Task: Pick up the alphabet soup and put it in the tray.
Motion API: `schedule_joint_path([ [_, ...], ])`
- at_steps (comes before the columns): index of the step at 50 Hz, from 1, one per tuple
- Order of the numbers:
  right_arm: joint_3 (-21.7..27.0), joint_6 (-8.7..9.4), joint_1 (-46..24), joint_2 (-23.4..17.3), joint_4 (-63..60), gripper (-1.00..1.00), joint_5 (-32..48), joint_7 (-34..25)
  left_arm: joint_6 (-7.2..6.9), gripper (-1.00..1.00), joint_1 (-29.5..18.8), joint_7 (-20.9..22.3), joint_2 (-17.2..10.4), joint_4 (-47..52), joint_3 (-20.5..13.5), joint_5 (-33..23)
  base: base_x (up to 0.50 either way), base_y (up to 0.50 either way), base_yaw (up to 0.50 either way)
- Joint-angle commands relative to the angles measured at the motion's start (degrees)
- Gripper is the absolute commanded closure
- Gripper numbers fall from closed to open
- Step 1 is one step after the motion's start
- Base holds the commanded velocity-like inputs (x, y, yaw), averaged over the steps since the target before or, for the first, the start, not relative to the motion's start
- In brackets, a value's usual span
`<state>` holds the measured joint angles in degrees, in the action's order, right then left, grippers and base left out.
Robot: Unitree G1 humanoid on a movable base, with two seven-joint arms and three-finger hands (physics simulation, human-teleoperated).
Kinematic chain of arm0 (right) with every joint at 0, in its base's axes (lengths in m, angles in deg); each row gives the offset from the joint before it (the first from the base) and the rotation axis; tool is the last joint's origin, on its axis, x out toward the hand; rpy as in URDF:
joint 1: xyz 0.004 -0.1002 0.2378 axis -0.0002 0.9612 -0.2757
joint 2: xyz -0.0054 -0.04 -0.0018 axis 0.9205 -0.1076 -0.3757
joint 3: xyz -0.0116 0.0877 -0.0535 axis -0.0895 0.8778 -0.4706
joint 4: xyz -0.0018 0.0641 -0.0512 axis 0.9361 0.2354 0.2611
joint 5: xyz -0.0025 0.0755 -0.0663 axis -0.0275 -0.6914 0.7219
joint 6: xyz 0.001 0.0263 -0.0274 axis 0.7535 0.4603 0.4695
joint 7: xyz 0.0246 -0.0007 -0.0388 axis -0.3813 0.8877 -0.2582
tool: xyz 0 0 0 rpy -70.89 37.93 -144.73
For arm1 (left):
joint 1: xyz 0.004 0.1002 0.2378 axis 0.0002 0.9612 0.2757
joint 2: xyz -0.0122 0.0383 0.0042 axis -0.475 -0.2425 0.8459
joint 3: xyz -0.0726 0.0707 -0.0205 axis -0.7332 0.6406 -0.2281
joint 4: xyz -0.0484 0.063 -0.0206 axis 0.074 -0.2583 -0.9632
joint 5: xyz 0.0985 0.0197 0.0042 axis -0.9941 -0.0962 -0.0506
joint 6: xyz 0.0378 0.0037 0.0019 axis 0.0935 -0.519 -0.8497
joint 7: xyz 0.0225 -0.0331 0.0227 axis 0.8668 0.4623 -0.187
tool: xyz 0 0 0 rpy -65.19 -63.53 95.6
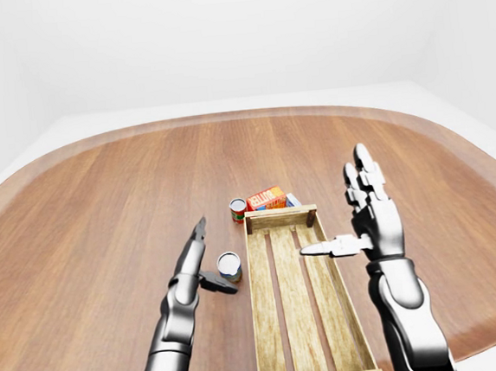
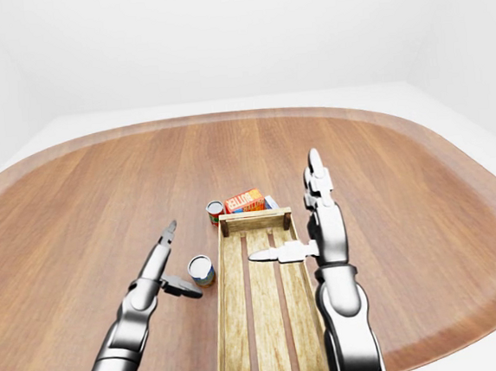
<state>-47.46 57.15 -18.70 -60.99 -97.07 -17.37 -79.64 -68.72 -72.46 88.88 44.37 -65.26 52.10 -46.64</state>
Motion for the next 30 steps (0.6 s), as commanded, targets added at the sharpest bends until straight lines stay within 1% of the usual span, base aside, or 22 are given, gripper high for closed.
schedule_joint_path([
  [1, 0.13, 0.0, -0.05, -0.01, 0.14, -1.0, -0.13, 0.04, 0.0, -1.0, -3.19, -2.36, -0.75, -8.92, 0.01, 0.97, 0.0, 0.0, 0.0],
  [8, 0.14, 0.0, 0.0, -0.01, 0.19, -1.0, -0.12, 0.08, 0.0, -1.0, -3.2, -1.98, -0.92, -8.01, -0.11, 0.72, 0.0, 0.0, 0.0],
  [21, 0.14, 0.0, 0.08, -0.02, 0.1, -1.0, -0.02, 0.04, 0.0, -1.0, -4.64, -2.92, -1.22, -11.23, 0.02, -0.38, 0.0, 0.0, 0.0],
  [30, 0.47, 0.0, 0.06, -0.08, -0.74, -1.0, -0.16, -0.04, 0.09, -1.0, -6.95, -4.53, -1.42, -16.38, 0.08, -0.45, 0.0, 0.0, 0.0],
])
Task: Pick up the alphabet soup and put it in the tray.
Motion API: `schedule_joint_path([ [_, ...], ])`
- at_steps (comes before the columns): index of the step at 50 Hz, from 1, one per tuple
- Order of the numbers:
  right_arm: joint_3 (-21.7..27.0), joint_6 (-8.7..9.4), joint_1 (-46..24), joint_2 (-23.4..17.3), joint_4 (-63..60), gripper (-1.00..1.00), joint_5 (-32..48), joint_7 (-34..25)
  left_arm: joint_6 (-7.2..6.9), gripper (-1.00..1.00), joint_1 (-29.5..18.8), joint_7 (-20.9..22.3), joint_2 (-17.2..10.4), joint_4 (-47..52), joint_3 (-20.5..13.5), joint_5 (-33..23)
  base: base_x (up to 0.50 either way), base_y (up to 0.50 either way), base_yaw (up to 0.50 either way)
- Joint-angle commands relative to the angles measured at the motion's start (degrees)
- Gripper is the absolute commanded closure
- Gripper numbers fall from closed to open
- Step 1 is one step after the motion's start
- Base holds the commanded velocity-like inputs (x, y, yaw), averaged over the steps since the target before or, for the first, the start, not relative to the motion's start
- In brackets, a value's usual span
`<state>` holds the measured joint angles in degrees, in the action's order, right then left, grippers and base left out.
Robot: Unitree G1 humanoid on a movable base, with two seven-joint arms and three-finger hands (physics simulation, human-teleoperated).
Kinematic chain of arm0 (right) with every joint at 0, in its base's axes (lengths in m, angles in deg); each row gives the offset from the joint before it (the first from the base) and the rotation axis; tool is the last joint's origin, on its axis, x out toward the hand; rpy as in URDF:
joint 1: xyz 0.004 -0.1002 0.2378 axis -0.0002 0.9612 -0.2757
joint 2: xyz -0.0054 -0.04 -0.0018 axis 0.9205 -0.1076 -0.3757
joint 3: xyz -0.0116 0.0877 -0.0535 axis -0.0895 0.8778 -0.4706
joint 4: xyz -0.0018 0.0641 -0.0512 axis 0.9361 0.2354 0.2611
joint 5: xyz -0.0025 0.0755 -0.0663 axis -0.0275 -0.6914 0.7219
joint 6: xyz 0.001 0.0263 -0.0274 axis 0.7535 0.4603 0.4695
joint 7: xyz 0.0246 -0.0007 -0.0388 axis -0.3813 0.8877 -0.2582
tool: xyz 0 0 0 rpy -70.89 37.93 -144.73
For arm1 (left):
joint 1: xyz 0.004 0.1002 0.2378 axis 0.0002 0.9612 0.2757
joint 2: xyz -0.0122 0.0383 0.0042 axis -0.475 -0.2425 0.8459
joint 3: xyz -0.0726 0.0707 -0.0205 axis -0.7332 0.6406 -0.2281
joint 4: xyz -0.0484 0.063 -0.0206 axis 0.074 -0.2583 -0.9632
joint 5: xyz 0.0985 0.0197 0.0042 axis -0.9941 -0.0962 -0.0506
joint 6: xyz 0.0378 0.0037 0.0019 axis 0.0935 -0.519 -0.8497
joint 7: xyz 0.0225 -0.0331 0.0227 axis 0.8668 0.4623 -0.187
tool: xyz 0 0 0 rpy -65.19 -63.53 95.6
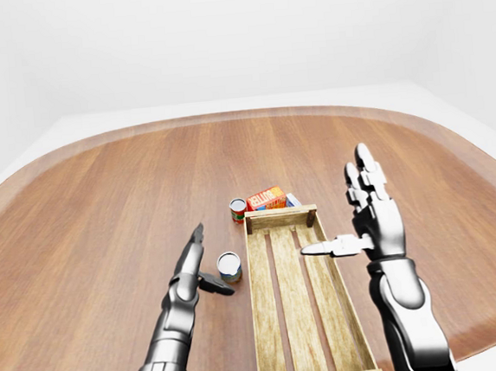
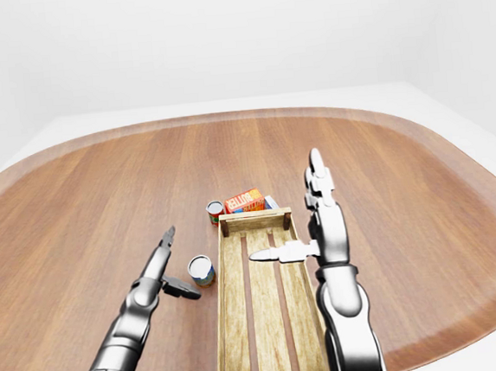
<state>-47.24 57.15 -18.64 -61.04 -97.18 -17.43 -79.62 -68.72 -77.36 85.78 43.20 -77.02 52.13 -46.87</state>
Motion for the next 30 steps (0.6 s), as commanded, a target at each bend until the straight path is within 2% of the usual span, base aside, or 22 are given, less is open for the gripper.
schedule_joint_path([
  [1, 0.3, 0.0, 0.0, -0.05, -0.8, -1.0, -0.1, -0.06, 0.19, -1.0, -2.22, -1.5, -0.29, -5.0, 0.0, -0.15, 0.0, 0.0, 0.0],
  [4, 0.31, 0.0, 0.03, -0.04, -0.93, -1.0, -0.11, -0.06, 0.35, -1.0, -2.48, -1.54, -0.35, -5.52, -0.04, -0.01, 0.0, 0.0, 0.0],
  [12, 0.56, 0.0, 0.04, -0.08, -1.62, -1.0, -0.17, -0.11, 2.96, -1.0, -4.84, -3.14, -0.44, -11.12, 0.08, 0.51, 0.0, 0.0, 0.0],
  [14, 0.6, 0.0, 0.02, -0.08, -1.47, -1.0, -0.18, -0.11, 3.31, -1.0, -4.74, -2.62, -0.39, -10.86, -0.04, 1.21, 0.0, 0.0, 0.0],
  [17, 0.62, 0.0, -0.01, -0.08, -1.3, -1.0, -0.16, -0.11, 3.04, -1.0, -4.75, -1.76, -0.42, -10.54, -0.15, 2.05, 0.0, 0.0, 0.0],
  [18, 0.62, 0.0, 0.0, -0.08, -1.3, -1.0, -0.15, -0.12, 3.49, -1.0, -5.06, -1.99, -0.45, -11.4, -0.07, 2.03, 0.0, 0.0, 0.0],
  [20, 0.65, 0.0, -0.05, -0.09, -1.34, -1.0, -0.16, -0.11, 5.31, -1.0, -6.38, -2.31, -0.52, -14.56, -0.03, 2.38, 0.0, 0.0, 0.0],
  [30, 0.71, 0.0, -0.14, -0.08, -1.37, -1.0, -0.2, -0.09, 9.41, -1.0, -10.59, -3.79, -1.08, -24.26, 0.04, 3.0, 0.0, 0.0, 0.0],
])
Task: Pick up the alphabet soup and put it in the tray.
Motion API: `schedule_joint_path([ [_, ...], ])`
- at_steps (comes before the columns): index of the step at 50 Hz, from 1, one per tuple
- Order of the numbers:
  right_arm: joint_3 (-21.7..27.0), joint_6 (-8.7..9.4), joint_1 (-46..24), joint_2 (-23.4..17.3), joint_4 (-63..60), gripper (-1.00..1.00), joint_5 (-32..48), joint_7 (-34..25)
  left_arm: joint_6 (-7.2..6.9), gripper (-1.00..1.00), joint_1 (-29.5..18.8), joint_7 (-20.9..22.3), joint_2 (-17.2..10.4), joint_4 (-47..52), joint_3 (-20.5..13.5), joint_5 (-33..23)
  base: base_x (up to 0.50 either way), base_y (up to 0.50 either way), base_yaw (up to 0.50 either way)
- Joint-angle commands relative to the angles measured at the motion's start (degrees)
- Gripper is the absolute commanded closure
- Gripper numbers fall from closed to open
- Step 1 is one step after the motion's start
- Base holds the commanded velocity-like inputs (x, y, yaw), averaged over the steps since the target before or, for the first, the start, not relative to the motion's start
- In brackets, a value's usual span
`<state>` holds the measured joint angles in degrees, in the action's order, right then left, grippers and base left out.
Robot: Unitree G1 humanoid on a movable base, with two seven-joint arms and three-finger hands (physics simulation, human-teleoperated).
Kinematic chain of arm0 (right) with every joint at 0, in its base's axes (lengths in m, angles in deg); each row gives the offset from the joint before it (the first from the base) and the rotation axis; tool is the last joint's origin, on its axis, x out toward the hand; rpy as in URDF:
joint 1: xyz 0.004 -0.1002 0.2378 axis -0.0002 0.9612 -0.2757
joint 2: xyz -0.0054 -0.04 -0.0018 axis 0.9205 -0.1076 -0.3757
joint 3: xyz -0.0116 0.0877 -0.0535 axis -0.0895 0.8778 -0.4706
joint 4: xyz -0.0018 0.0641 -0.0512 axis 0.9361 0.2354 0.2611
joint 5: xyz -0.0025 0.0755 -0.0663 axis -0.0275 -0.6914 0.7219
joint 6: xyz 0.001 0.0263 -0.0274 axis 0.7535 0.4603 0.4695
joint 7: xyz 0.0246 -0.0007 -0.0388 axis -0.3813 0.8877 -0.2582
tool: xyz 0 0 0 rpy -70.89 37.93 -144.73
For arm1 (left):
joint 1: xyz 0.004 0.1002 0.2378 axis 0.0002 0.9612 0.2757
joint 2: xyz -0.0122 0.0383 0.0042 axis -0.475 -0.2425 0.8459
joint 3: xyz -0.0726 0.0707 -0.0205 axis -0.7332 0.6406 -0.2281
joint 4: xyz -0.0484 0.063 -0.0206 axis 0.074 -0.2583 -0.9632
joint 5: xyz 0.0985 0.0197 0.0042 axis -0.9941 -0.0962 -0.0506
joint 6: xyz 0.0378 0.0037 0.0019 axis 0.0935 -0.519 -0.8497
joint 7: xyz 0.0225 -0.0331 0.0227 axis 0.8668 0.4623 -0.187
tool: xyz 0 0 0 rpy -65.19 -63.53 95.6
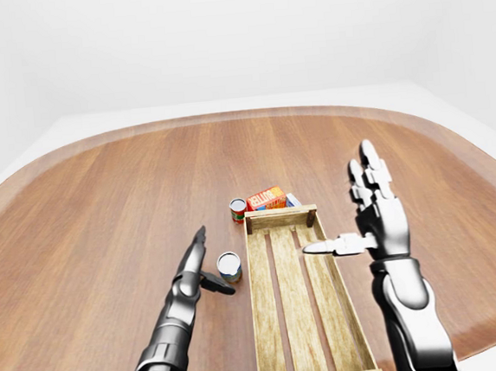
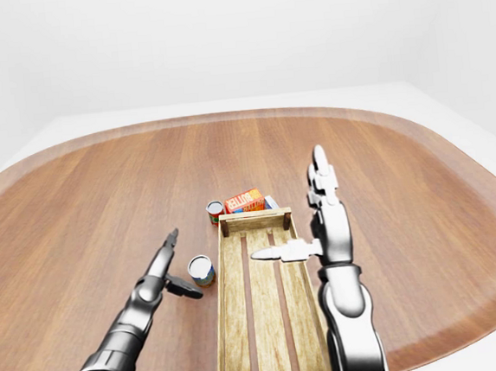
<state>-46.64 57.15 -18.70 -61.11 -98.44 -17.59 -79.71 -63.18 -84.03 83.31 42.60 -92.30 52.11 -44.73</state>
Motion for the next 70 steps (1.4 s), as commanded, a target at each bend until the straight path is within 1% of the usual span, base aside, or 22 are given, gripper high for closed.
schedule_joint_path([
  [1, 0.16, 0.0, -0.11, -0.01, -0.14, -1.0, -0.08, 0.01, 4.24, -1.0, -4.44, -1.62, -0.55, -10.19, 0.1, 0.8, 0.0, 0.0, 0.0],
  [6, 0.17, 0.0, -0.1, -0.02, -0.23, -1.0, -0.12, -0.02, 4.46, -1.0, -5.54, -2.51, -0.81, -12.66, 0.23, 0.55, 0.0, 0.0, 0.0],
  [17, 0.39, 0.0, -0.13, -0.07, -0.6, -1.0, -0.29, -0.1, 4.46, -1.0, -5.76, -3.24, -0.93, -13.25, 0.45, -0.09, 0.0, 0.0, 0.0],
  [23, 0.64, 0.0, -0.23, -0.13, -1.18, -1.0, -0.38, -0.15, 4.46, -1.0, -7.41, -3.74, -1.16, -16.19, 0.69, -0.82, 0.0, 0.0, 0.0],
  [36, 0.77, 0.0, -0.12, -0.1, -1.42, -1.0, -0.41, -0.12, 4.46, -1.0, -7.94, -3.19, -0.8, -17.37, 0.97, -1.73, 0.0, 0.0, 0.0],
  [47, 0.79, 0.0, 0.04, -0.09, -1.49, -1.0, -0.36, -0.12, 4.46, -1.0, -9.14, -3.97, -0.89, -19.41, 0.92, -2.3, 0.0, 0.0, 0.0],
  [59, 0.82, 0.0, 0.04, -0.08, -1.59, -1.0, -0.36, -0.13, 4.46, -1.0, -9.53, -3.87, -0.76, -20.2, 1.0, -2.7, 0.0, 0.0, 0.0],
  [68, 0.99, 0.0, -0.09, -0.11, -1.49, -1.0, -0.49, -0.17, 4.46, -1.0, -10.13, -3.97, -0.51, -21.43, 0.89, -2.71, 0.0, 0.0, 0.0],
  [69, 0.97, 0.0, -0.11, -0.12, -1.44, -1.0, -0.46, -0.16, 4.46, -1.0, -10.11, -2.93, -0.27, -21.32, 0.02, -1.29, 0.0, 0.0, 0.0],
  [70, 0.96, 0.0, -0.13, -0.12, -1.47, -1.0, -0.47, -0.16, 4.46, -1.0, -10.12, -3.26, -0.38, -21.25, 0.42, -1.63, 0.0, 0.0, 0.0],
])
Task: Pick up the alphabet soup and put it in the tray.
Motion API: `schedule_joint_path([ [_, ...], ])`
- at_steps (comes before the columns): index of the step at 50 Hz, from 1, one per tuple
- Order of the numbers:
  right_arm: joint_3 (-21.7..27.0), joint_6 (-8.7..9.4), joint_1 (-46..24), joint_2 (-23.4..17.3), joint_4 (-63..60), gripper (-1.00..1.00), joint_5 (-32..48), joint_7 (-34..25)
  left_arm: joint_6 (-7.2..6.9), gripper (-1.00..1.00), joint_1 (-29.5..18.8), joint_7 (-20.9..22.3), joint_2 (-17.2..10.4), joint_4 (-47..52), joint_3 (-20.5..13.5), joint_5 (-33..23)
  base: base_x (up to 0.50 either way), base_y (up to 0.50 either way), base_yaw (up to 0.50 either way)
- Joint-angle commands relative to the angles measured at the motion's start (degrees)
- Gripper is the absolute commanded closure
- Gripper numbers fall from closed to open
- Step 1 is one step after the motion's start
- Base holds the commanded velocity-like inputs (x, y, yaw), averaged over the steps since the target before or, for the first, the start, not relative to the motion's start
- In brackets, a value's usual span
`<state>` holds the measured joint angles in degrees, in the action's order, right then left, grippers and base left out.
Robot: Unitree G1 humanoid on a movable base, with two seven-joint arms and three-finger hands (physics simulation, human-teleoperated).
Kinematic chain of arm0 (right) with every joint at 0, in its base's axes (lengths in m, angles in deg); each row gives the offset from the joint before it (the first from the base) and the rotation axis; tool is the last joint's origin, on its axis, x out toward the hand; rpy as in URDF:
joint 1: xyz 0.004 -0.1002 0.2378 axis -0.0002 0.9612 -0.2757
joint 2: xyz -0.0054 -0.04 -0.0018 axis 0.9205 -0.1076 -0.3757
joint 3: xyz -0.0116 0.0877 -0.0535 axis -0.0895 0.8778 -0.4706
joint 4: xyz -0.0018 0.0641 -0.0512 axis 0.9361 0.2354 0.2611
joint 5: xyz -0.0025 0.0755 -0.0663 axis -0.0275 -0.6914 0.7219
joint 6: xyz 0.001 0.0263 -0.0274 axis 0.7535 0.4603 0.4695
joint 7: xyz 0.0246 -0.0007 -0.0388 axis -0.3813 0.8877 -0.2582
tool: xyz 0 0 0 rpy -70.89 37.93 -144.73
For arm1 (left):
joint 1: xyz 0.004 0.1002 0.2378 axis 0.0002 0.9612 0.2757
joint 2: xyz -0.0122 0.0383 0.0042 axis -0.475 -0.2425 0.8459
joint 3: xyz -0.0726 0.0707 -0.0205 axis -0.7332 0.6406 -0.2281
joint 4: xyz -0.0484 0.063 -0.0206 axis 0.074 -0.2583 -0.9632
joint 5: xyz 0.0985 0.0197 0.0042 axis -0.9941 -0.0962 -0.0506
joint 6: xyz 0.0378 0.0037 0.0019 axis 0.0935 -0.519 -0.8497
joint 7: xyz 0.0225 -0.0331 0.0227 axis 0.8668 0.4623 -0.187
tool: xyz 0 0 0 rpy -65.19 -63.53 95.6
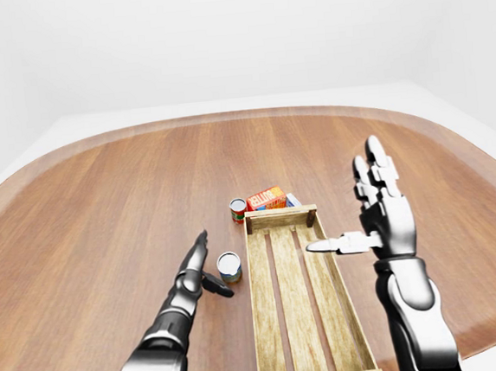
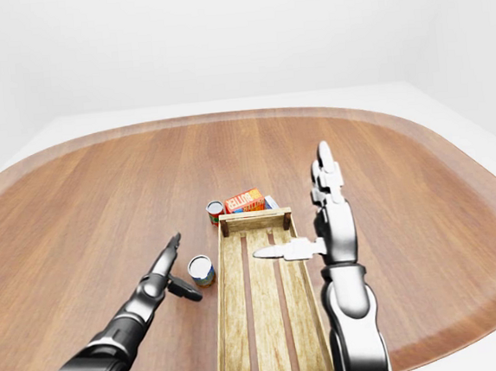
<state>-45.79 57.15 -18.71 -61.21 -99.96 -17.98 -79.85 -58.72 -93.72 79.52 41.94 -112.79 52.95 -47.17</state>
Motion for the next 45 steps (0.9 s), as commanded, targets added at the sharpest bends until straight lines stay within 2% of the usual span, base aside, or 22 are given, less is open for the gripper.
schedule_joint_path([
  [1, 0.1, 0.0, -0.11, -0.02, -0.02, -1.0, -0.06, 0.01, 0.0, -1.0, -0.44, 0.22, 0.24, -0.8, -0.28, 0.69, 0.0, 0.0, 0.0],
  [45, 0.25, 0.0, -0.02, -0.06, -0.23, -1.0, -0.03, -0.13, 0.0, -1.0, -1.71, -1.5, 0.72, -4.12, -0.26, -0.23, 0.0, 0.0, 0.0],
])
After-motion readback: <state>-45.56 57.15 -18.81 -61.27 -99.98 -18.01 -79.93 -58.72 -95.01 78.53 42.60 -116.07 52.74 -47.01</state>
